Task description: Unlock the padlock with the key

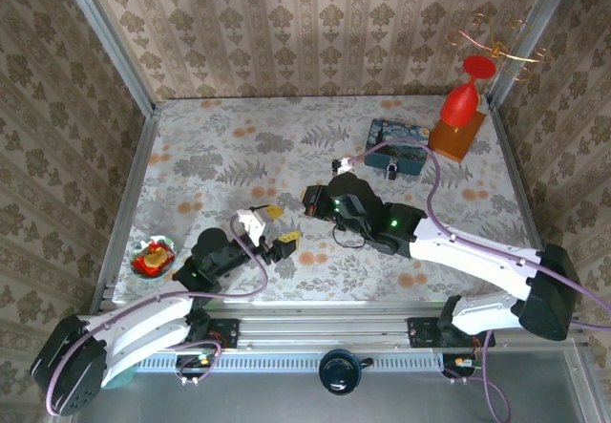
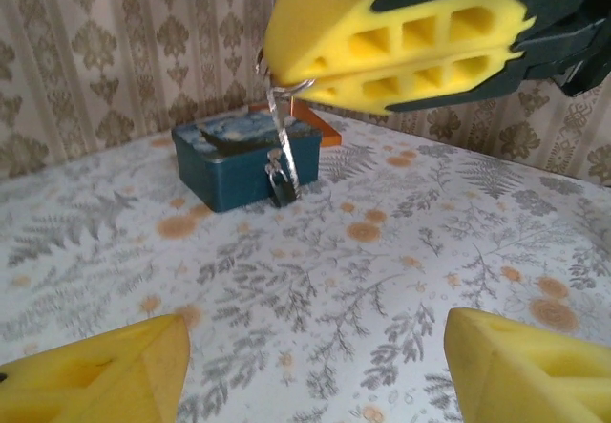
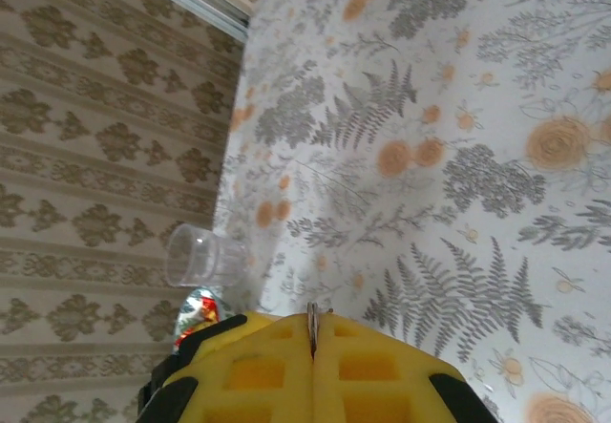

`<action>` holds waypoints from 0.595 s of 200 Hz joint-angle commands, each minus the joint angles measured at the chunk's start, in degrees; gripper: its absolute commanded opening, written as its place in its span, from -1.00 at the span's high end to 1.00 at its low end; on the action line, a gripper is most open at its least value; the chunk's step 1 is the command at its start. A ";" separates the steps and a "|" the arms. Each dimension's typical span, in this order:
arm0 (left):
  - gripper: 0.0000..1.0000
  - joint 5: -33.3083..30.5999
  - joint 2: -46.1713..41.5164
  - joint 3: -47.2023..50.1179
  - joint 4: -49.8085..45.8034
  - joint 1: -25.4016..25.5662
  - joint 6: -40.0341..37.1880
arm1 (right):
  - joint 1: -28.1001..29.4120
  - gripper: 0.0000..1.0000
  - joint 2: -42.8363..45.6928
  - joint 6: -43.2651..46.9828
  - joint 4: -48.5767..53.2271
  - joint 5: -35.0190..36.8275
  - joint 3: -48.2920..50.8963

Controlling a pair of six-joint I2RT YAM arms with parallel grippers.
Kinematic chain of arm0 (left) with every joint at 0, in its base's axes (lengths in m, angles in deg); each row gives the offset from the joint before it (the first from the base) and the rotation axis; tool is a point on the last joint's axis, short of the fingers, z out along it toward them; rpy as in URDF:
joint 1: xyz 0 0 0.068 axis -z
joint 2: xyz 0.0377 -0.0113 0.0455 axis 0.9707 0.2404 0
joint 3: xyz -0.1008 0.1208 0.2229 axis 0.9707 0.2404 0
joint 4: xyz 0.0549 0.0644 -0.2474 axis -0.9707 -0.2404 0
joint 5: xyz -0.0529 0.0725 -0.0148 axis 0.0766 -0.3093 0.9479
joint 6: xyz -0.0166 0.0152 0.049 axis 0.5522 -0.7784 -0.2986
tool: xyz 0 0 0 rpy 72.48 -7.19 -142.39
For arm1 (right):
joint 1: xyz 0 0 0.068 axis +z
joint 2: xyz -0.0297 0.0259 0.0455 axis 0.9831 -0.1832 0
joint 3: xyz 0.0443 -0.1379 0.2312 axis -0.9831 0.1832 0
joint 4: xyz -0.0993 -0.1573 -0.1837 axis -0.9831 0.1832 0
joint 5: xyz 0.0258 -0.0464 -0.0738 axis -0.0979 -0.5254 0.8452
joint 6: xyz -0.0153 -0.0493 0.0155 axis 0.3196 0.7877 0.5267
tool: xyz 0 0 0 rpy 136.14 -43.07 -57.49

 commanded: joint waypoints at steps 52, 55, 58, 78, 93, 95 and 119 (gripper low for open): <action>-0.04 2.10 5.60 -3.89 7.36 0.40 -4.49 | 0.44 1.00 3.43 -3.65 -12.18 -2.38 5.96; -0.04 2.31 5.85 -4.07 7.36 0.40 -4.41 | 0.59 1.00 3.40 -3.82 -12.51 -2.38 6.19; -0.03 2.55 6.05 -4.19 7.36 0.40 -4.37 | 0.75 1.00 3.35 -4.03 -12.95 -2.45 6.41; -0.03 2.58 7.17 -4.57 8.41 0.49 -3.82 | 0.91 1.00 3.10 -4.85 -15.31 -3.61 7.37; -0.01 2.17 7.81 -4.57 9.64 0.56 -3.55 | 1.17 1.00 3.14 -4.77 -15.18 -3.83 7.44; -0.01 2.13 7.83 -4.57 9.71 0.55 -3.52 | 1.17 1.00 3.22 -4.77 -15.19 -3.80 7.45; 0.03 1.55 8.66 -5.33 9.92 0.57 -2.96 | 1.74 1.00 3.84 -4.50 -15.45 -3.45 7.81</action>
